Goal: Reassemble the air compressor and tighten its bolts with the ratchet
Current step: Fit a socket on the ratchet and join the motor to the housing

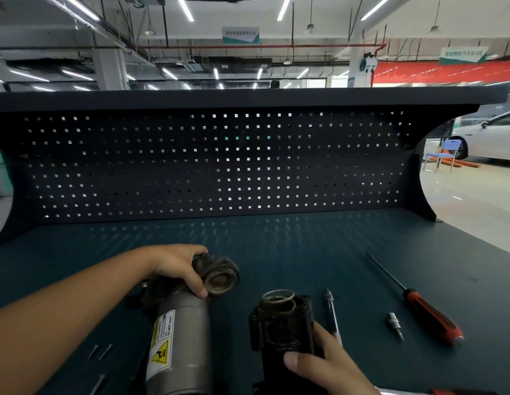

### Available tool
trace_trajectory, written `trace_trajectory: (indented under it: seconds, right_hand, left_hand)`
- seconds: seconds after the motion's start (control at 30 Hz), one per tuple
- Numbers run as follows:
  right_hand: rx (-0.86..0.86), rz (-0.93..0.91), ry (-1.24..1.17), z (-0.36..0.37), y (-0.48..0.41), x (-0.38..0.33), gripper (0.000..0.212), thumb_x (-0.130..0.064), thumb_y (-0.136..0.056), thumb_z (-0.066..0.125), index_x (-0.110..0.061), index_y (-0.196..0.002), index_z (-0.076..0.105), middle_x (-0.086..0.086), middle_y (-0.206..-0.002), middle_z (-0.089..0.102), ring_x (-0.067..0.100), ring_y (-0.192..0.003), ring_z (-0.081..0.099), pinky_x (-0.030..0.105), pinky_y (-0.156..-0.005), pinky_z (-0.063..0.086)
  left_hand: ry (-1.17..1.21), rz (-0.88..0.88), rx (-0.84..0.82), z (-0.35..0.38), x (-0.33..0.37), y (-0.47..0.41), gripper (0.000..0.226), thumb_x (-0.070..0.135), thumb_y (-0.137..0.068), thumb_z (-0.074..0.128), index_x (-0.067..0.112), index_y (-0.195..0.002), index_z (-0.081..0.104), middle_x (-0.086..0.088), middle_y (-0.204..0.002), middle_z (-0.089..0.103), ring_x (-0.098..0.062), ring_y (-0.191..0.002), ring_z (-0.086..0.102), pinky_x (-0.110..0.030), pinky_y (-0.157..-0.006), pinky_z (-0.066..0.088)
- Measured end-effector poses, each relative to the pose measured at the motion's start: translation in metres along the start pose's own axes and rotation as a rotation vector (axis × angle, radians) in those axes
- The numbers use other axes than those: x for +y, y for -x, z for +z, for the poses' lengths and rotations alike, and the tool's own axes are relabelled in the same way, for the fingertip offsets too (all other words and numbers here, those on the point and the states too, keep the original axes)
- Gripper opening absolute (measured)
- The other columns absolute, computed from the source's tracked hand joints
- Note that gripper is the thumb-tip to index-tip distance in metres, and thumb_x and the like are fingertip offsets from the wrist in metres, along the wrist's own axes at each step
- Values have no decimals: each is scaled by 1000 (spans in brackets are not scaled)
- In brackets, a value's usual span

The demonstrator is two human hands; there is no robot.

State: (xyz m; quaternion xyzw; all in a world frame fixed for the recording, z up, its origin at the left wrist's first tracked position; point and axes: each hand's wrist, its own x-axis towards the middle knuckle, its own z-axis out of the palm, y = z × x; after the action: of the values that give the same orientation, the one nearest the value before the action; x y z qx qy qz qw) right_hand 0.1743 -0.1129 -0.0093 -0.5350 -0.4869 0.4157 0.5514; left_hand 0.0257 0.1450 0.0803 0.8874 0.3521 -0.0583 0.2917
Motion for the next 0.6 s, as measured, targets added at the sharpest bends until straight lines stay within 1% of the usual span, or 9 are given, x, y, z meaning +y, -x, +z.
trace_trajectory:
  seconds: [0.07,0.1,0.2,0.3,0.4,0.43,0.53,0.6]
  right_hand:
    - [0,1,-17,3,-1,-1,64,-34,-54,75,-21,-116,60,-7,-93,73,7,-94,68,13,-77,47]
    - [6,2,-30,6,-1,-1,66,-33,-54,77,-21,-116,60,-6,-94,74,8,-94,69,13,-77,48]
    - [66,-6,-49,17,-5,0,71,-32,-48,79,-21,-116,59,-3,-97,74,10,-94,69,16,-77,49]
    - [120,-29,-26,28,-9,-1,71,-33,-46,79,-21,-113,59,-3,-96,73,10,-93,69,21,-79,50]
    - [165,-41,-29,35,-10,-2,66,-33,-48,79,-23,-111,60,-1,-98,73,13,-95,69,28,-86,54]
    - [172,-43,-28,37,-10,-1,65,-34,-49,79,-24,-111,60,-1,-99,72,14,-95,68,29,-86,54]
    - [173,-41,-44,45,-10,1,63,-34,-51,80,-26,-110,60,-3,-101,72,11,-95,68,25,-81,53]
    - [174,-35,-62,51,-10,2,58,-29,-54,80,-25,-109,60,-3,-99,72,10,-93,68,24,-78,53]
  left_hand:
    - [-16,25,43,-2,3,7,53,31,-51,87,29,-93,55,2,-98,66,-17,-92,64,-31,-76,54]
    - [-40,38,73,-3,6,11,52,32,-52,88,30,-92,54,3,-97,66,-16,-91,64,-31,-77,53]
    - [-125,65,161,-3,18,25,57,35,-53,89,31,-95,50,4,-100,63,-16,-93,61,-36,-83,53]
    - [-247,69,264,0,31,45,63,43,-53,87,32,-100,46,7,-99,58,-13,-91,57,-34,-79,51]
    - [-328,25,381,7,39,68,69,52,-50,84,37,-102,41,5,-102,49,-17,-94,53,-37,-83,48]
    - [-337,4,414,10,40,75,71,54,-50,84,38,-103,39,5,-103,47,-19,-95,51,-37,-84,46]
    - [-365,-64,526,19,42,94,76,59,-48,81,39,-105,36,6,-102,43,-19,-96,46,-35,-80,37]
    - [-364,-110,585,23,41,104,78,60,-47,80,40,-106,34,6,-103,41,-18,-97,42,-35,-80,33]
